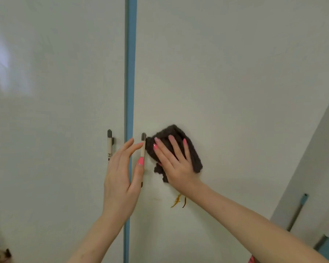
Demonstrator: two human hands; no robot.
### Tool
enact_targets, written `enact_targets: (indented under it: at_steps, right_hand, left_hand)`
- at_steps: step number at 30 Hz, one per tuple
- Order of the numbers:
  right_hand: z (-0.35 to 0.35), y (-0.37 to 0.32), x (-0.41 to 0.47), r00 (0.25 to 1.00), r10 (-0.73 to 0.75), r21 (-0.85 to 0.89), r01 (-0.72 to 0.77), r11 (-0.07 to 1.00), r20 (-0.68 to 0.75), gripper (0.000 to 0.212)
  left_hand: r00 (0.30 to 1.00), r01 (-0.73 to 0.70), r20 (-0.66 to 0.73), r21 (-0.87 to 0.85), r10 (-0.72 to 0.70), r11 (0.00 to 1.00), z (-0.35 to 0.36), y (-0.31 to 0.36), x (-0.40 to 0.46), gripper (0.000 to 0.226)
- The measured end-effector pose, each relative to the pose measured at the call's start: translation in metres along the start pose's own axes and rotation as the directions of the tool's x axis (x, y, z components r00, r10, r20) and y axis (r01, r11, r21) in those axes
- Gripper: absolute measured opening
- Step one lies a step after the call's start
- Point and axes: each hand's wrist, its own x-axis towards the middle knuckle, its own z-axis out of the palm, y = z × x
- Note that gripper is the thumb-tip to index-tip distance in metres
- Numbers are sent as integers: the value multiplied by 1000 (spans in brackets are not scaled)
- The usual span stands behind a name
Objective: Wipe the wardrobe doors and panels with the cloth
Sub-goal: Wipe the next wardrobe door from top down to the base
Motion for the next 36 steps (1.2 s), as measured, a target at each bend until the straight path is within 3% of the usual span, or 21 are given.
enact_targets:
  at_steps: [4, 9, 11, 14, 16, 17, 19, 21, 23, 25, 28, 30, 33, 36]
  right_hand:
    - [-1, 1, -50, 950, -243, -6, 249, 969, 196, 43]
    - [-22, 45, -52, 755, -545, 45, 571, 820, 366, 53]
    - [-39, 68, -26, 817, -480, -18, 512, 859, 320, 55]
    - [-56, 87, 25, 982, -168, -141, 179, 974, 86, 58]
    - [-54, 79, 44, 993, 98, -88, -104, 991, -67, 56]
    - [-48, 69, 44, 980, 167, -43, -172, 984, -105, 54]
    - [-28, 40, 16, 989, 133, 14, -132, 991, -61, 52]
    - [-6, 5, -38, 996, -54, 66, 50, 997, 73, 52]
    - [11, -22, -95, 935, -261, 124, 237, 964, 241, 52]
    - [19, -33, -130, 829, -424, 147, 399, 905, 364, 49]
    - [20, -24, -127, 770, -525, 162, 503, 849, 363, 44]
    - [12, -12, -100, 828, -480, 134, 462, 877, 289, 42]
    - [-2, -1, -59, 961, -218, 90, 205, 975, 171, 42]
    - [2, -20, -52, 995, -20, 66, 14, 998, 94, 43]
  left_hand:
    - [1000, -9, 21, -10, 9, 1000, 1, 6, -3, 39]
    - [999, -42, 23, -14, 43, 999, 6, 17, -3, 36]
    - [998, -50, 36, -5, 50, 999, 9, 20, -2, 36]
    - [998, -54, 35, 22, 53, 998, 14, 24, 3, 36]
    - [999, -40, 19, 13, 39, 999, 18, 27, 6, 36]
    - [999, -36, 3, 3, 36, 999, 19, 27, 7, 36]
    - [999, -29, -17, -16, 29, 999, 21, 28, 7, 37]
    - [1000, -9, -24, -47, 8, 999, 21, 26, 2, 37]
    - [1000, 11, -22, -32, -12, 999, 19, 21, -7, 36]
    - [999, 30, -15, 29, -30, 999, 15, 17, -16, 38]
    - [999, 44, -5, 77, -43, 996, 7, 13, -18, 43]
    - [999, 41, -15, 87, -40, 995, 4, 13, -16, 43]
    - [1000, 23, -19, 103, -21, 994, 5, 13, -17, 40]
    - [1000, 15, 5, 97, -15, 995, 13, 9, -22, 36]
